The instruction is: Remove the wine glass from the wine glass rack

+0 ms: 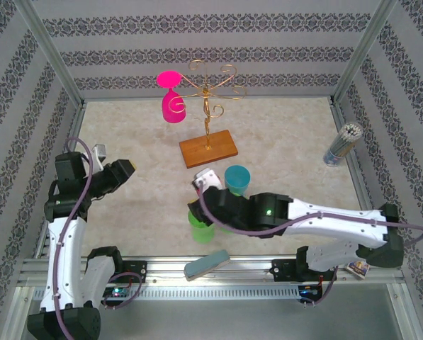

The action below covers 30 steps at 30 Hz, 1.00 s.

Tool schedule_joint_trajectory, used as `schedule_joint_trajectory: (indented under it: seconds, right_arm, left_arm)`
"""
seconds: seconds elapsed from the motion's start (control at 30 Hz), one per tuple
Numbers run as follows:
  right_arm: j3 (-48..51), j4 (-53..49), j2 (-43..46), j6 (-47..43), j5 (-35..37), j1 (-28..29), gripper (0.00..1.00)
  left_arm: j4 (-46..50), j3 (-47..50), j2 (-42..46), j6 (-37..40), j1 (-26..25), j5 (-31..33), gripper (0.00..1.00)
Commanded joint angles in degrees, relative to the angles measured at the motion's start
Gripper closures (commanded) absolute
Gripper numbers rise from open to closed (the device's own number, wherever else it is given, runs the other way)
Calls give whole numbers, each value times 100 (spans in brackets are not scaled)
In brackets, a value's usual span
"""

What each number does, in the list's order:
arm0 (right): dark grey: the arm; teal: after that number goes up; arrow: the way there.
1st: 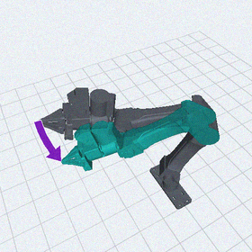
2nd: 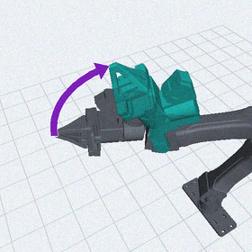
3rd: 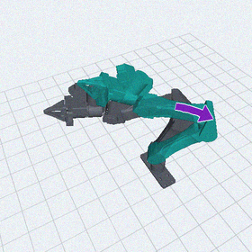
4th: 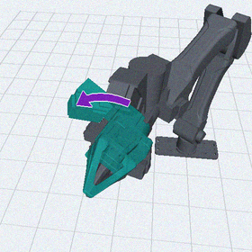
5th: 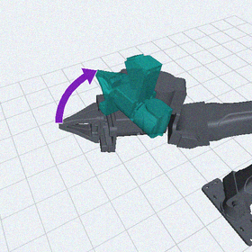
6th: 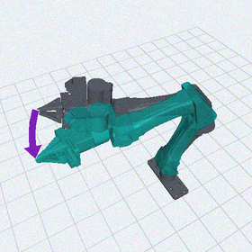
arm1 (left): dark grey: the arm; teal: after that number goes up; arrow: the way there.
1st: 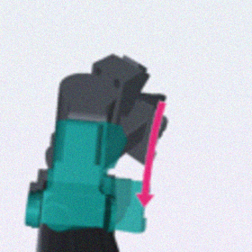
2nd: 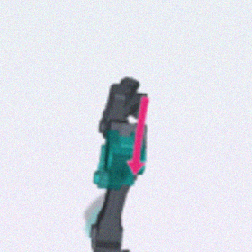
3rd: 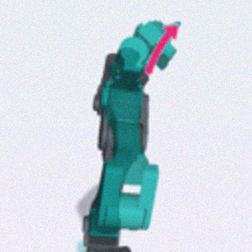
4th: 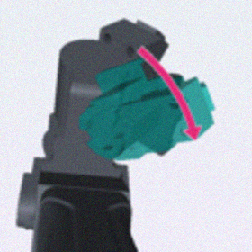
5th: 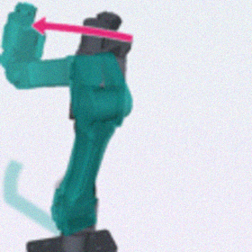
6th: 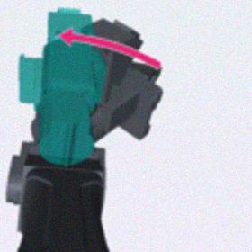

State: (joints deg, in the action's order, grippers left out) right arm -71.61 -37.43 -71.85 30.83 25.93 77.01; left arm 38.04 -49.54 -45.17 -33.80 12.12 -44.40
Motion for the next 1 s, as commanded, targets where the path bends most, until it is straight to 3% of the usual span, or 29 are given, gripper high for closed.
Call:
schedule_joint_trajectory:
  seconds: [0.0,0.17,0.4,0.63,0.97]
  right_arm:
    - [55,209,355,-230,-189,-256,52]
    - [104,475,525,-371,-571,-705,52]
    - [-59,702,246,-634,-683,-877,52]
    - [-154,1071,-38,-775,-1167,-1166,52]
    - [-27,1100,203,-763,-1414,-1536,52]
  left_arm:
    - [-116,-322,-209,85,67,-154,55]
    - [-268,-851,-749,77,54,-361,55]
    - [2,-2004,-1648,348,-26,-186,53]
    - [360,-3291,-2769,552,-467,320,54]
    - [461,-4688,-4106,710,-923,501,53]
